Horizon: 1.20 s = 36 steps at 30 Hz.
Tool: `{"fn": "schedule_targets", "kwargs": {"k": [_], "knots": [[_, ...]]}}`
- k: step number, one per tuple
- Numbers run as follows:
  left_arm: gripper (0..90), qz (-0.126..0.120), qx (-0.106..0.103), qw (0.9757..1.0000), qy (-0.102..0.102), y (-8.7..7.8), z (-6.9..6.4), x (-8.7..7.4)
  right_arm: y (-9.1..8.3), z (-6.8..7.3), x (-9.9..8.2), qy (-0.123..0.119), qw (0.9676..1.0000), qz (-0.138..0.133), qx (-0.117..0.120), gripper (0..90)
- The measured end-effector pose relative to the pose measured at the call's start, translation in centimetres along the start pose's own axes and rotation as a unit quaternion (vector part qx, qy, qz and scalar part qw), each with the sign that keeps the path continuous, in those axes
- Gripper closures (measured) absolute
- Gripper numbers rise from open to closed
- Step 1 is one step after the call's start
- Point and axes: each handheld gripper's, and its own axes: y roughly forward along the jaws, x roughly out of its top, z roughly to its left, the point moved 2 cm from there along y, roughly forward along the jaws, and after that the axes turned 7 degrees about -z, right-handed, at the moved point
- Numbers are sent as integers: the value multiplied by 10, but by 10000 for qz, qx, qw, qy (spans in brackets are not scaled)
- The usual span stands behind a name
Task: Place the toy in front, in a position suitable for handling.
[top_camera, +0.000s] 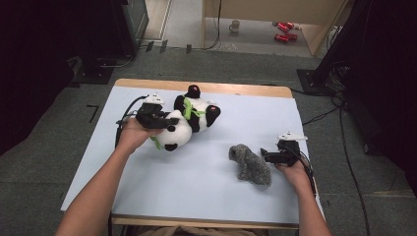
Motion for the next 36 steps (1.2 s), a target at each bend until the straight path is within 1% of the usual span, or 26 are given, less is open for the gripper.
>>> {"fn": "schedule_targets", "kwargs": {"k": [1,2,3,4,6,8,9,11,13,14,15,16,17,18,19,20,22,25,26,27,28,29,31,33,34,36], "knots": [[676,-68,-135,9999,82,-7,-3,1,0,0,0,-3,10000,-1,-3,93],[676,-127,-209,9996,131,-12,-4,1,0,0,0,4,10000,-2,-3,94],[675,-179,-328,9992,169,-18,-7,2,0,0,0,4,10000,-3,-4,93],[675,-179,-328,9992,169,-18,-7,2,0,0,0,3,10000,-3,-4,93],[673,-210,-461,9983,288,-25,-11,2,0,0,0,3,10000,-2,-3,93],[671,-150,-570,9974,404,-32,-16,2,0,0,0,2,10000,-2,-3,94],[669,-100,-693,9962,526,-36,-20,-1,0,0,0,4,10000,-4,-5,93],[666,-116,-886,9940,633,-41,-24,-4,0,0,0,3,10000,-4,-6,94],[664,-107,-1032,9916,772,-45,-26,-8,0,0,0,4,10000,-4,-4,93],[662,-107,-1032,9916,772,-45,-26,-8,0,0,0,3,10000,-2,-4,93],[660,-62,-1121,9902,831,-46,-28,-11,0,0,0,2,10000,-2,-3,93],[659,-62,-1121,9902,831,-46,-28,-11,0,0,0,2,10000,-2,-3,93],[658,0,-1210,9889,864,-46,-30,-15,0,0,0,6,10000,-2,-4,94],[658,26,-1260,9882,875,-46,-30,-16,0,0,0,8,10000,0,-4,94],[656,26,-1260,9882,875,-46,-30,-16,0,0,0,8,10000,0,-4,94],[655,109,-1412,9859,895,-44,-33,-22,0,0,0,9,10000,0,-2,94],[652,171,-1499,9841,940,-41,-36,-26,0,0,0,8,10000,0,-1,93],[648,185,-1535,9835,944,-38,-39,-29,0,0,0,7,10000,-1,-1,94],[645,158,-1580,9831,906,-36,-40,-31,0,0,0,8,10000,-1,-1,93],[643,132,-1580,9838,841,-35,-39,-32,0,0,0,6,10000,-2,-1,93],[643,132,-1580,9838,841,-35,-39,-32,0,0,0,6,10000,-2,-1,93],[640,146,-1599,9840,777,-35,-36,-34,0,0,0,8,10000,-1,-1,93],[633,144,-1596,9842,751,-34,-35,-35,0,0,0,7,10000,-1,-1,93],[613,162,-1598,9847,675,-33,-32,-39,0,0,0,6,10000,0,-1,93],[602,151,-1593,9848,670,-33,-31,-39,0,0,0,-3,10000,-4,-7,94],[571,138,-1554,9859,603,-33,-30,-41,0,0,0,-1,10000,-4,-4,93]]}}
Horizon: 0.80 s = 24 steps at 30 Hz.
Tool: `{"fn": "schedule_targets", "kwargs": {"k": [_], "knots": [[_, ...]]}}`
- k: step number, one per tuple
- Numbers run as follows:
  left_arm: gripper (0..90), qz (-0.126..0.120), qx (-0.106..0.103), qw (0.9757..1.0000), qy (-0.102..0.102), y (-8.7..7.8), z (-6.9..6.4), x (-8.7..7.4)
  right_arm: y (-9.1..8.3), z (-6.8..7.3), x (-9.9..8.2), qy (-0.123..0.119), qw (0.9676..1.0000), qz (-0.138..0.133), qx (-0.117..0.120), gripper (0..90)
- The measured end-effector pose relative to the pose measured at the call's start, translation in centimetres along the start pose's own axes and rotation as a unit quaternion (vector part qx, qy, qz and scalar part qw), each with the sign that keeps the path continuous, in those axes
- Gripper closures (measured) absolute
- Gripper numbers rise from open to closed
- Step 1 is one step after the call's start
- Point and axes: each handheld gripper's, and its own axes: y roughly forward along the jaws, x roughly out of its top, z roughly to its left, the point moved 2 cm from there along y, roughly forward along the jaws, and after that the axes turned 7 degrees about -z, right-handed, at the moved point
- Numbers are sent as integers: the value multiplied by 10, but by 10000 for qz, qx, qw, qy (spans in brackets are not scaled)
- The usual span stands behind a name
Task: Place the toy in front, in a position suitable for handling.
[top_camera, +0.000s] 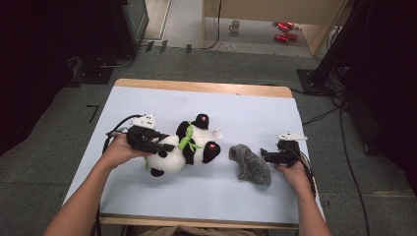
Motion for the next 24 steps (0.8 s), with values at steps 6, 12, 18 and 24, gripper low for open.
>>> {"fn": "schedule_targets", "kwargs": {"k": [6,12,18,24], "knots": [[448,-214,207,9996,-30,-2,-4,-3,0,0,1,13,10000,28,-21,98],[357,-308,370,9988,-81,-5,-8,-2,-3,2,9,-23,9997,234,-20,198],[331,-532,527,9970,-194,-11,-12,-6,-20,2,20,185,9997,-75,121,246],[300,-583,730,9951,-328,-21,-14,-10,-35,7,29,273,9987,-218,373,270]]}}
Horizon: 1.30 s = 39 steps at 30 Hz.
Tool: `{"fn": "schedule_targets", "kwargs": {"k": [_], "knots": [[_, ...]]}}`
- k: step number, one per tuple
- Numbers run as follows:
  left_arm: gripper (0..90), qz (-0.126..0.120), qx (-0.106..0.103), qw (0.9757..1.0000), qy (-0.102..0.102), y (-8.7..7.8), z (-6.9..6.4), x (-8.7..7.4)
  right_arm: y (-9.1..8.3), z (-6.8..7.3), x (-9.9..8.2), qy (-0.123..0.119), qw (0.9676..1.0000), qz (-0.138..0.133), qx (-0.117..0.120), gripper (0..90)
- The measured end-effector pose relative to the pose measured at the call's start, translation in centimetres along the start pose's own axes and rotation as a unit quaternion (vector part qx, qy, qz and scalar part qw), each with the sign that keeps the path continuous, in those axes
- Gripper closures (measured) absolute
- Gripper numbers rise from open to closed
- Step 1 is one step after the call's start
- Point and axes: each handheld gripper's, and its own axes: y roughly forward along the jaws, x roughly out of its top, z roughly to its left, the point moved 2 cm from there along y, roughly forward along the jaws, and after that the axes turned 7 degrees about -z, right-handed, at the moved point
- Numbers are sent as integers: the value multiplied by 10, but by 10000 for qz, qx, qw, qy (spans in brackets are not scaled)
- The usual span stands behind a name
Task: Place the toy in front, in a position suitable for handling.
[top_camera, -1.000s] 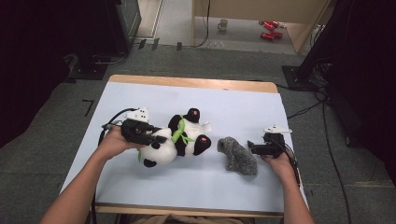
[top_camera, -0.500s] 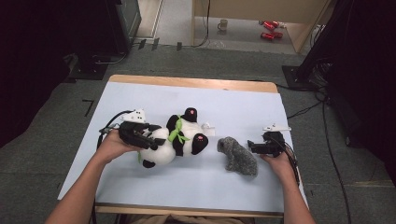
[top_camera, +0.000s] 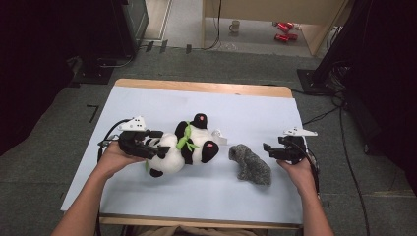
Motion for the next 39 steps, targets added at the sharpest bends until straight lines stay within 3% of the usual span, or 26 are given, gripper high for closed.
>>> {"fn": "schedule_targets", "kwargs": {"k": [1,3,6,15,18,19,23,24,26,29,32,35,39], "knots": [[299,0,0,10000,0,0,0,0,0,0,0,0,10000,0,0,270],[297,-44,98,9999,-132,-6,0,-2,-6,7,3,-59,9997,54,243,291],[294,-47,202,9996,-191,-13,0,-6,-13,17,6,-239,9993,38,291,287],[289,-67,465,9985,-286,-26,-4,-16,-28,38,11,-397,9973,-151,592,299],[301,-53,591,9980,-211,-27,-5,-20,-32,43,13,-374,9967,-212,695,302],[302,-141,789,9967,-84,-31,-6,-24,-36,47,13,-381,9958,-243,791,305],[310,-266,655,9972,-263,-36,-7,-29,-39,53,13,-392,9941,-222,985,309],[309,-231,623,9975,-255,-36,-8,-33,-38,58,12,-426,9927,-199,1110,312],[307,-102,568,9980,-249,-35,-9,-36,-36,62,12,-496,9917,-175,1172,312],[302,-94,554,9981,-233,-34,-10,-38,-34,65,12,-521,9910,-148,1223,314],[295,30,581,9982,-145,-29,-11,-42,-30,73,10,-666,9884,-49,1362,317],[278,58,547,9983,-214,-27,-10,-45,-24,75,5,-790,9872,108,1382,318],[269,56,537,9983,-207,-29,-9,-49,-18,73,-2,-755,9875,282,1354,323]]}}
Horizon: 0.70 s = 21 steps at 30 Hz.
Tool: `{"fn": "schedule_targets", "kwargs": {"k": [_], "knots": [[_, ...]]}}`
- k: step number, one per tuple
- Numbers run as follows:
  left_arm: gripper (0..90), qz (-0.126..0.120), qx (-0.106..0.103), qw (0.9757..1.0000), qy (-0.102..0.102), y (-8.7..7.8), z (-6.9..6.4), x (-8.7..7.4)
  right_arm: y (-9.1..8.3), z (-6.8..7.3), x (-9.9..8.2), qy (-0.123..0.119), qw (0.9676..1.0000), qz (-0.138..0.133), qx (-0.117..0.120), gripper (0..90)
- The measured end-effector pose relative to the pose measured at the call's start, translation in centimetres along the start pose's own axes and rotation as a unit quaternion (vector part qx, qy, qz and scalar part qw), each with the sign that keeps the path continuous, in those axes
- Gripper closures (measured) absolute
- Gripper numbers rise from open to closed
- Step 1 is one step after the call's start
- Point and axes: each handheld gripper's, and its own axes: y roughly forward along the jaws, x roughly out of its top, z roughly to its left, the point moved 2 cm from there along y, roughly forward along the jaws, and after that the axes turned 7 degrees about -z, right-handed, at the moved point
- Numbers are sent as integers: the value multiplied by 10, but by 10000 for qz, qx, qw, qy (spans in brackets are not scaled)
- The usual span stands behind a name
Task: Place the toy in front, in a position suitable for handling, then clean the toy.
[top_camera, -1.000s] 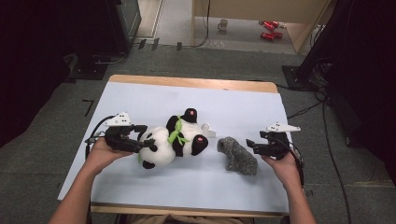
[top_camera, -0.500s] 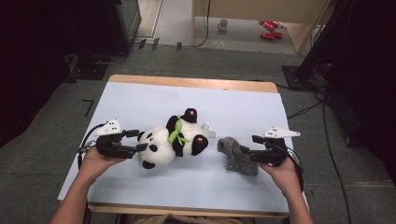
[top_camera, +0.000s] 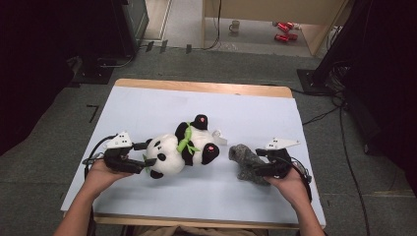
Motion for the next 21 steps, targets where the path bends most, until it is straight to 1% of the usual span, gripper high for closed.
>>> {"fn": "schedule_targets", "kwargs": {"k": [2,3,4,6,7,8,9,10,11,14,15,16,17,18,19,21], "knots": [[257,-40,-31,10000,-65,1,2,-2,3,-2,-3,41,10000,56,23,337],[250,-55,-76,9998,-156,3,3,-5,3,-2,-4,41,10000,86,25,342],[237,-53,-122,9997,-195,4,5,-7,5,-3,-5,38,9999,118,3,348],[223,-72,-159,9996,-232,6,6,-9,6,-4,-5,24,9999,141,-3,355],[208,-74,-206,9989,-406,8,8,-11,7,-5,-6,30,9999,155,4,370],[209,-85,-216,9986,-477,9,9,-12,8,-6,-7,46,9999,160,-9,371],[210,-85,-216,9986,-477,9,9,-12,8,-6,-7,46,9999,160,-9,371],[210,-80,-205,9984,-515,10,10,-12,10,-7,-8,12,9999,155,-1,385],[216,-84,-213,9980,-596,11,12,-13,13,-7,-10,15,9997,239,44,415],[227,-90,-224,9978,-620,13,14,-14,17,-9,-10,59,9995,307,75,488],[227,-88,-225,9979,-598,13,14,-14,17,-9,-10,59,9995,307,75,488],[242,-114,-261,9979,-588,14,14,-14,19,-9,-10,74,9994,341,85,557],[252,-124,-277,9979,-574,14,14,-15,20,-9,-9,81,9993,364,94,577],[262,-124,-277,9979,-574,14,14,-15,20,-9,-9,81,9993,364,94,577],[284,-131,-292,9979,-565,14,15,-15,21,-10,-9,161,9991,383,118,629],[324,-162,-337,9979,-530,15,15,-14,22,-11,-9,328,9987,385,112,661]]}}
